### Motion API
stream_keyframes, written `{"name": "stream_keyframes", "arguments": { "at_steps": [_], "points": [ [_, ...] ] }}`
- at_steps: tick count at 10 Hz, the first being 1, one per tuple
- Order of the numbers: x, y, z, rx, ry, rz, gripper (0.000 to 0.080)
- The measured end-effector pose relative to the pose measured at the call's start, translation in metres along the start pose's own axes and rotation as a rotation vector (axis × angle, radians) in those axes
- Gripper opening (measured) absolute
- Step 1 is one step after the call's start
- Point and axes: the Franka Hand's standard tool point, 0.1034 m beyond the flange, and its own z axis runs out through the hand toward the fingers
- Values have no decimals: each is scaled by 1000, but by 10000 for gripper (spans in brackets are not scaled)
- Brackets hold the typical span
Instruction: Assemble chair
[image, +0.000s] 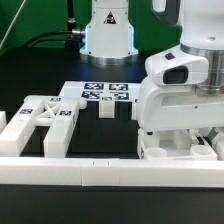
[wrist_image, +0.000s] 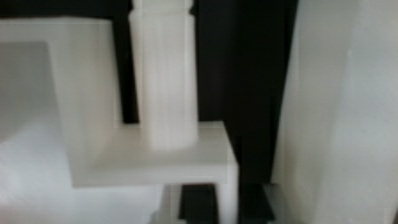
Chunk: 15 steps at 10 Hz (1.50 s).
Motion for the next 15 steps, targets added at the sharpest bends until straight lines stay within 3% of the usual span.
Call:
{"name": "stream_keyframes", "arguments": {
  "at_steps": [1,2,3,4,5,6,8,10,14,15],
  "points": [
    [3,4,-9,-2,7,-5,114],
    [5,5,-15,-3,16,-8,290],
    [8,6,-22,-2,24,-19,290],
    [10,9,-34,2,35,-31,459],
    [7,15,-47,3,42,-59,459],
    [-4,25,-55,-2,41,-97,610],
    [-37,45,-61,-10,27,-115,637],
    [-64,54,-58,-18,32,-138,648],
    [-64,55,-57,-17,35,-130,648],
    [-78,65,-53,-15,31,-70,648]
  ]
}}
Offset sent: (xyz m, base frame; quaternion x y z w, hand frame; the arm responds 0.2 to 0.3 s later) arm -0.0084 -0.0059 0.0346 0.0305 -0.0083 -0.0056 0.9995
